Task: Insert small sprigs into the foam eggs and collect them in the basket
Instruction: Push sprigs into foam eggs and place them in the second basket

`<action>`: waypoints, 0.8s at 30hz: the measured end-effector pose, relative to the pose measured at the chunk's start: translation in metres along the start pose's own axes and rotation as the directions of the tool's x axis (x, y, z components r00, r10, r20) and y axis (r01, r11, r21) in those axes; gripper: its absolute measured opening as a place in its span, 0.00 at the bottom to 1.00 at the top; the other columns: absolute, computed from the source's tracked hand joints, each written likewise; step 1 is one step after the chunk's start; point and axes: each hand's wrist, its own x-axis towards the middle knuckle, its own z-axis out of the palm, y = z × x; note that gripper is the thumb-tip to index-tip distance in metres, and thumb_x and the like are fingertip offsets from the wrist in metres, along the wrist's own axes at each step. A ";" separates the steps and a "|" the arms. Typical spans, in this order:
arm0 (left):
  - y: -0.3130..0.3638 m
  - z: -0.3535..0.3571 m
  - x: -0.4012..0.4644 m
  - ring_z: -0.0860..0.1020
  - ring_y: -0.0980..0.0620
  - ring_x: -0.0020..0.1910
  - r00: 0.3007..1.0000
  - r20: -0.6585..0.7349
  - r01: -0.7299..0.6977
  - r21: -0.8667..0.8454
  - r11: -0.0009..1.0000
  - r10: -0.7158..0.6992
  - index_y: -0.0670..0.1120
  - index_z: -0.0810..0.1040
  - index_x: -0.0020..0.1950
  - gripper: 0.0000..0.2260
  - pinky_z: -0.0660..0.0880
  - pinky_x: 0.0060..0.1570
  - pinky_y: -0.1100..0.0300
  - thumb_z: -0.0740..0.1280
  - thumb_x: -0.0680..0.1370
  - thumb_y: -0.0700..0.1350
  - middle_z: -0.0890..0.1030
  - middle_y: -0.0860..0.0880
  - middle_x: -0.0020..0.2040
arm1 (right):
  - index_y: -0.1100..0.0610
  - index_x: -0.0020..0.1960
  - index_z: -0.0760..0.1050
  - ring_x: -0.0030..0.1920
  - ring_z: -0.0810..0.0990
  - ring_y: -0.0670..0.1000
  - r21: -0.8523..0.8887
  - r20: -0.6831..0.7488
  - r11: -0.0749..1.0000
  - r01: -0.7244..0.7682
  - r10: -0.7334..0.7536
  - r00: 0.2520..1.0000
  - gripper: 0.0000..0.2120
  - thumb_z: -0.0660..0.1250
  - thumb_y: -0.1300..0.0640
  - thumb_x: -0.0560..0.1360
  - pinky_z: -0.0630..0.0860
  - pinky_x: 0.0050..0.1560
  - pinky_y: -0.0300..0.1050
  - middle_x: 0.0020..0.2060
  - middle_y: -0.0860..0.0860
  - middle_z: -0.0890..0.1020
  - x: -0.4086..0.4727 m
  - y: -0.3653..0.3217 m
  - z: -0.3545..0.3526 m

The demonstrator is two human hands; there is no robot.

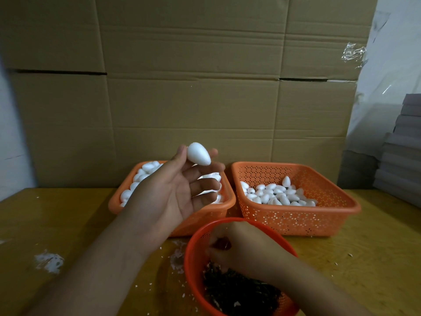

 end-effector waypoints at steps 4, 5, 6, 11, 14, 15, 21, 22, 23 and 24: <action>0.000 -0.003 0.000 0.82 0.54 0.40 0.999 -0.007 -0.046 0.001 0.999 0.046 0.48 0.86 0.53 0.13 0.79 0.38 0.61 0.65 0.76 0.52 0.84 0.46 0.53 | 0.49 0.47 0.80 0.34 0.81 0.40 -0.005 0.009 1.000 -0.012 0.012 1.000 0.06 0.66 0.50 0.75 0.78 0.47 0.44 0.35 0.48 0.85 0.000 0.001 0.000; -0.001 -0.004 0.000 0.83 0.54 0.41 0.997 -0.023 -0.074 0.028 0.997 0.075 0.49 0.86 0.53 0.11 0.79 0.39 0.61 0.68 0.76 0.50 0.84 0.47 0.54 | 0.48 0.48 0.80 0.35 0.81 0.40 0.004 0.005 1.000 -0.014 0.014 1.000 0.06 0.66 0.50 0.75 0.79 0.47 0.44 0.35 0.47 0.85 0.001 0.001 -0.001; -0.001 -0.005 0.000 0.83 0.55 0.42 0.994 -0.043 -0.099 0.053 0.994 0.101 0.49 0.85 0.53 0.10 0.79 0.39 0.62 0.70 0.74 0.50 0.84 0.49 0.53 | 0.48 0.48 0.80 0.35 0.81 0.40 0.014 -0.004 1.000 -0.015 0.015 1.000 0.06 0.66 0.50 0.75 0.79 0.47 0.44 0.35 0.47 0.85 0.001 0.001 -0.001; -0.003 -0.009 0.002 0.81 0.59 0.39 0.975 -0.094 -0.178 0.218 0.960 0.202 0.54 0.85 0.49 0.13 0.78 0.38 0.64 0.75 0.65 0.48 0.82 0.55 0.43 | 0.50 0.45 0.81 0.37 0.79 0.39 0.086 -0.126 0.996 0.009 0.002 0.992 0.04 0.69 0.51 0.75 0.78 0.46 0.42 0.33 0.41 0.81 0.001 0.000 -0.006; -0.004 -0.010 0.002 0.78 0.60 0.36 0.960 -0.129 -0.200 0.304 0.931 0.249 0.56 0.85 0.47 0.11 0.77 0.38 0.64 0.75 0.65 0.49 0.81 0.56 0.41 | 0.53 0.41 0.81 0.31 0.78 0.40 0.337 -0.294 0.940 0.056 0.048 0.955 0.06 0.69 0.56 0.75 0.75 0.36 0.37 0.31 0.43 0.81 0.002 -0.007 -0.018; -0.004 -0.010 0.002 0.77 0.60 0.35 0.954 -0.137 -0.206 0.342 0.917 0.266 0.56 0.84 0.47 0.10 0.77 0.38 0.64 0.75 0.65 0.50 0.80 0.56 0.40 | 0.55 0.40 0.81 0.28 0.76 0.40 0.459 -0.373 0.883 0.101 0.088 0.923 0.06 0.69 0.58 0.75 0.73 0.32 0.35 0.28 0.44 0.80 0.001 -0.011 -0.024; -0.007 -0.004 0.000 0.76 0.57 0.31 0.934 -0.135 -0.208 0.545 0.812 0.330 0.55 0.82 0.44 0.12 0.78 0.38 0.64 0.74 0.65 0.59 0.78 0.54 0.33 | 0.59 0.42 0.81 0.33 0.81 0.46 0.766 -0.585 0.462 0.446 0.214 0.782 0.05 0.69 0.57 0.72 0.75 0.32 0.36 0.35 0.54 0.84 -0.012 -0.035 -0.057; -0.007 -0.002 0.000 0.76 0.57 0.31 0.936 -0.129 -0.208 0.548 0.810 0.328 0.56 0.83 0.43 0.12 0.77 0.38 0.64 0.72 0.64 0.60 0.78 0.54 0.32 | 0.59 0.43 0.81 0.34 0.82 0.47 0.766 -0.594 0.446 0.463 0.213 0.776 0.07 0.69 0.55 0.71 0.76 0.32 0.36 0.36 0.55 0.85 -0.014 -0.039 -0.059; -0.007 -0.001 0.000 0.76 0.57 0.31 0.938 -0.126 -0.206 0.548 0.810 0.324 0.57 0.83 0.42 0.12 0.77 0.38 0.64 0.71 0.64 0.61 0.78 0.53 0.31 | 0.59 0.44 0.81 0.35 0.83 0.48 0.758 -0.606 0.443 0.478 0.208 0.768 0.08 0.69 0.54 0.70 0.76 0.33 0.36 0.37 0.56 0.85 -0.016 -0.042 -0.061; -0.008 0.000 0.000 0.76 0.57 0.30 0.939 -0.124 -0.205 0.550 0.810 0.322 0.57 0.83 0.41 0.12 0.77 0.37 0.64 0.71 0.63 0.61 0.77 0.53 0.31 | 0.59 0.44 0.80 0.35 0.83 0.48 0.751 -0.616 0.444 0.489 0.203 0.761 0.08 0.69 0.54 0.70 0.76 0.33 0.37 0.37 0.56 0.85 -0.017 -0.045 -0.061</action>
